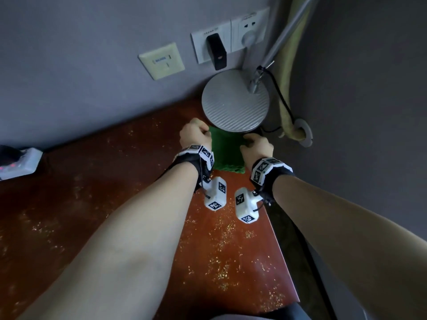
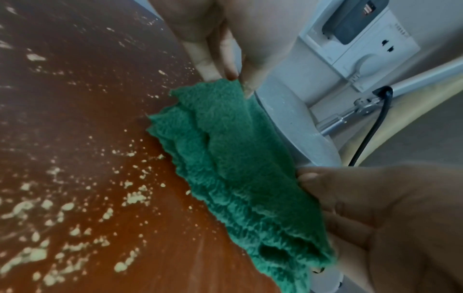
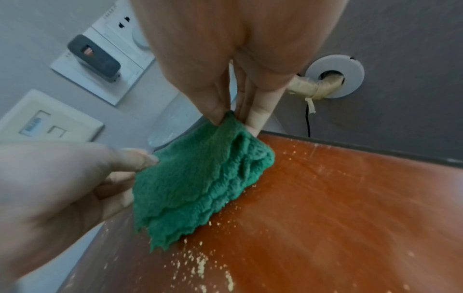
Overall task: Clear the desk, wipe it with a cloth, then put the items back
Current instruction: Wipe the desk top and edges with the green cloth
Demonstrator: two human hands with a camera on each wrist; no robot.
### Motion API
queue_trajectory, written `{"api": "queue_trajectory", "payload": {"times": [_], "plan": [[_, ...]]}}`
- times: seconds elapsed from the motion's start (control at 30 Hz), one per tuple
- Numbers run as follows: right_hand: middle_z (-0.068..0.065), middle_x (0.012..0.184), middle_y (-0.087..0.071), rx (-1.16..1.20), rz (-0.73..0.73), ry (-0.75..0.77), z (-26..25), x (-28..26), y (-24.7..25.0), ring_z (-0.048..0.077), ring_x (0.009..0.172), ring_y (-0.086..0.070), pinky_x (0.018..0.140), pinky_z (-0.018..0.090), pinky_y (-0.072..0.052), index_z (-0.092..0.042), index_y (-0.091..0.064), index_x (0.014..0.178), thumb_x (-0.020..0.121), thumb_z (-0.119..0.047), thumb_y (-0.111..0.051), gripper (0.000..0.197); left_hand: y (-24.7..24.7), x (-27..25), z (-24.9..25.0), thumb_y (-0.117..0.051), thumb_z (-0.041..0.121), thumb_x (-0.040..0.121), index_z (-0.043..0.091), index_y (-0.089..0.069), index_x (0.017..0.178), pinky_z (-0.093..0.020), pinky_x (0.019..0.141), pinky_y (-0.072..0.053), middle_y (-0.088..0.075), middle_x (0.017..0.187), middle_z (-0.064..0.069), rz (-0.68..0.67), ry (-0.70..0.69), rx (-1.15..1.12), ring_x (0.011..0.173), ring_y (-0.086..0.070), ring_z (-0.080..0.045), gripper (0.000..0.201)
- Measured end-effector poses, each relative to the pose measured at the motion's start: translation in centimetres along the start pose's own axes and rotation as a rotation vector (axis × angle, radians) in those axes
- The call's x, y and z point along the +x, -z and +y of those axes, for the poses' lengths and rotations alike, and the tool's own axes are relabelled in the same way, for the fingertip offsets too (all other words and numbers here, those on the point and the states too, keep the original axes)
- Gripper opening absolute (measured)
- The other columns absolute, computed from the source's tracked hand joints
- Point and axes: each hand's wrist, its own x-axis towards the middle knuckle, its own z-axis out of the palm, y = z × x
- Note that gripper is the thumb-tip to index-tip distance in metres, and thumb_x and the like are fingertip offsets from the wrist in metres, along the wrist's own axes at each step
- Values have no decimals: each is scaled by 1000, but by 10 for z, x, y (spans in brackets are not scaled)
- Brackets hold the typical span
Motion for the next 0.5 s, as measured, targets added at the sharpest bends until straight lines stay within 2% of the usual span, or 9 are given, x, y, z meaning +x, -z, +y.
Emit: {"api": "queue_trajectory", "payload": {"times": [0.07, 0.13, 0.2, 0.27, 0.37, 0.5], "plan": [[12, 114, -69, -5, -9, 9, 1, 0, -2, 29, 119, -56, 99, 31, -46, -21, -64, 129, 88, -15, -60, 41, -1, 1, 0, -70, 11, 80, 24, -66, 79, -36, 79, -55, -71, 92, -3, -9, -41, 51, 91, -68, -26, 13], [12, 116, -68, -16, -28, 8, 2, 0, -2, 28, 119, -56, 100, 31, -46, -24, -62, 131, 88, -17, -61, 43, 0, -3, -2, -69, 9, 82, 23, -71, 82, -36, 77, -53, -67, 98, -5, 6, -113, 111, 92, -65, -28, 15], [12, 121, -66, -36, -41, 6, 1, 0, -1, 28, 115, -58, 98, 30, -46, -26, -60, 133, 89, -18, -59, 45, 0, -10, -3, -65, 6, 85, 18, -76, 91, -36, 77, -50, -64, 103, -8, -7, -243, 190, 96, -62, -30, 17], [11, 125, -64, -54, -53, 15, 1, -1, 2, 28, 115, -59, 97, 29, -46, -26, -59, 135, 89, -15, -56, 47, -2, -20, -2, -60, 6, 88, 13, -75, 106, -36, 84, -48, -64, 112, -11, -69, -351, 272, 103, -61, -30, 24], [11, 130, -61, -87, -81, 43, -1, -4, 3, 29, 121, -56, 101, 31, -47, -25, -58, 137, 88, -12, -55, 51, -10, -33, 1, -57, 10, 92, 4, -63, 125, -33, 92, -46, -55, 134, -12, -159, -368, 369, 116, -58, -28, 34], [13, 135, -56, -181, -98, 79, -1, -5, -3, 30, 123, -53, 100, 32, -46, -26, -53, 141, 86, -10, -53, 57, -22, -46, -2, -58, 16, 94, -4, -39, 145, -32, 96, -44, -31, 155, -14, -214, -339, 387, 130, -48, -29, 58]]}}
